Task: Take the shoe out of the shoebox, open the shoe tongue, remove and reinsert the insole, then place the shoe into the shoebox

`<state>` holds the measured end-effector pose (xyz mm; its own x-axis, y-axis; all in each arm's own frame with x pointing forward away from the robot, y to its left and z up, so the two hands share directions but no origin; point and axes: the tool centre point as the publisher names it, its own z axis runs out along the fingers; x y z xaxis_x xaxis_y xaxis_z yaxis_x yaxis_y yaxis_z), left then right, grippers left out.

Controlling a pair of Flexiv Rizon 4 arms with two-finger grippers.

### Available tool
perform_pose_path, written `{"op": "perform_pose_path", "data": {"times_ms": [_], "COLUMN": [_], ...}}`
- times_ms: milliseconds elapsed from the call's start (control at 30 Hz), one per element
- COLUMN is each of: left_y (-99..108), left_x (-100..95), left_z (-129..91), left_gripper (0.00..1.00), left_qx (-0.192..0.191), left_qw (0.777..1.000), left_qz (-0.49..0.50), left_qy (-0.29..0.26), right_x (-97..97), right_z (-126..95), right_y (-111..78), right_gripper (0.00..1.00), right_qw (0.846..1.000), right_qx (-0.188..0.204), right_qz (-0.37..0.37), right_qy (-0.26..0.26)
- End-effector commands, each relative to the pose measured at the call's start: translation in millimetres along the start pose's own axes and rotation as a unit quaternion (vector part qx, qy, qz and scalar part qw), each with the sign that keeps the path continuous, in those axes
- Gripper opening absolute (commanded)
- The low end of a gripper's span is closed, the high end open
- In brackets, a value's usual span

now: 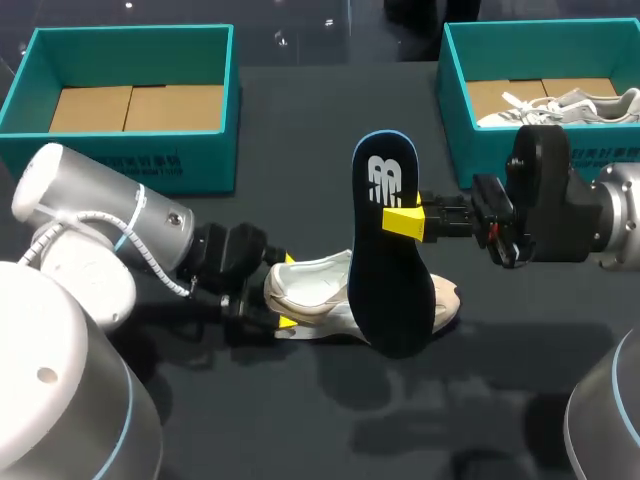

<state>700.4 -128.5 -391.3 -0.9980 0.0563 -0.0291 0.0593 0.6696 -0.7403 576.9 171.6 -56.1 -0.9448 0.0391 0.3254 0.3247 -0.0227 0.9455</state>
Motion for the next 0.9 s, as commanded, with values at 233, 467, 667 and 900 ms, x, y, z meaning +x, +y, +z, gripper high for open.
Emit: {"op": "perform_pose_path", "data": {"times_ms": [233,467,667,900], "left_y": [-13.4,-14.0,-15.2,-15.2], "left_x": [-0.9,-5.5,-6.4,-6.4], "left_z": [-10.5,-11.7,-13.3,-13.3], "left_gripper": [1.00,1.00,1.00,1.00], "left_qx": [-0.130,-0.173,-0.191,-0.191], "left_qw": [0.991,0.984,0.981,0.981], "left_qz": [-0.007,-0.034,-0.030,-0.030], "left_qy": [-0.011,0.008,0.018,0.018], "right_x": [-0.3,-0.3,-0.3,-0.3], "right_z": [1.7,1.7,1.7,1.7], "right_y": [-0.8,-0.8,-0.8,-0.8], "right_gripper": [0.00,0.00,0.00,0.00], "right_qw": [1.000,1.000,1.000,1.000], "right_qx": [-0.001,-0.001,-0.001,-0.001], "right_qz": [0.000,0.000,0.000,0.000], "right_qy": [-0.001,-0.001,-0.001,-0.001]}}
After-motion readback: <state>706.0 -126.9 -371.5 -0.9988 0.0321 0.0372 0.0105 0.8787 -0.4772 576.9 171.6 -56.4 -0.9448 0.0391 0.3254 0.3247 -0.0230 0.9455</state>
